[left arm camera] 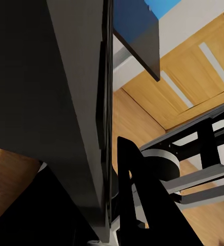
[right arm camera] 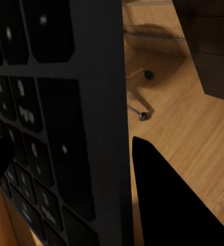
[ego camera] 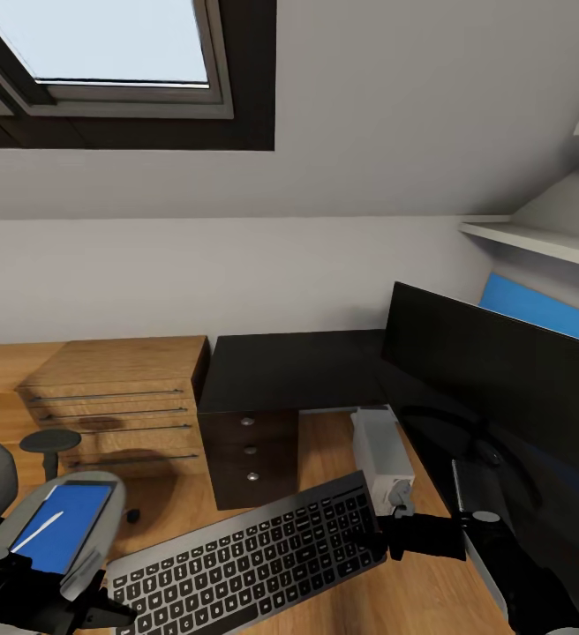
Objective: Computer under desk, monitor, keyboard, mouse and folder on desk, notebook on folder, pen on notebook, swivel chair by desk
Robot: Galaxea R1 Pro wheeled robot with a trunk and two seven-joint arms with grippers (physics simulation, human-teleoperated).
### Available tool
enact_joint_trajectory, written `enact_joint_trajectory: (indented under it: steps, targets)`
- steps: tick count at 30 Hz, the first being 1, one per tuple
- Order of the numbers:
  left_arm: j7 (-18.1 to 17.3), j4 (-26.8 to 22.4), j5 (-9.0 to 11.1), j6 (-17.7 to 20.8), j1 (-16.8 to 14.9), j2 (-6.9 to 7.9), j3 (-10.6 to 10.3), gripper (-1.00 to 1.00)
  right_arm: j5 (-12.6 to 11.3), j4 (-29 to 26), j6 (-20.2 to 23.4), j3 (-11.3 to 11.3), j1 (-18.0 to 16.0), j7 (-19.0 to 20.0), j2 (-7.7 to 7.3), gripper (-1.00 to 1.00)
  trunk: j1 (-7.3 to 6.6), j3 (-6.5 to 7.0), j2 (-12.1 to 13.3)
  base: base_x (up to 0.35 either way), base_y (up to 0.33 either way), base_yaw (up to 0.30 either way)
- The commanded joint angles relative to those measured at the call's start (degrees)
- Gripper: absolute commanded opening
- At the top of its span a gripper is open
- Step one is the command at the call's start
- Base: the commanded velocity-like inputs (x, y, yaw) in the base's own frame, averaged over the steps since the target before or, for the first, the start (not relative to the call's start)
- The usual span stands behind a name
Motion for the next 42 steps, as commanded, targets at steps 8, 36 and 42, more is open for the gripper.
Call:
enact_joint_trajectory:
  steps: [8, 36, 42]
  targets:
    - [-0.1, 0.1, 0.3, 0.6, -0.2, 0.03, 0.1, -1.0, -0.3, -0.1, 0.9, 0.6, 0.0, 0.4, 0.01, -1.0, 0.04, -0.13, -0.1, 0.0, 0.0, 0.0]
    - [-0.1, 0.0, 0.4, 0.7, -0.2, 0.03, 0.4, 1.0, -0.3, -0.1, 0.9, 0.5, 0.0, 0.6, -0.16, -1.0, 0.04, -0.13, -0.1, 0.0, 0.0, 0.0]
    - [-0.1, 0.0, 0.5, 0.7, -0.2, 0.11, 0.5, 1.0, -0.3, -0.1, 0.9, 0.5, 0.0, 0.6, -0.18, -1.0, 0.04, -0.13, -0.1, 0.0, 0.0, 0.0]
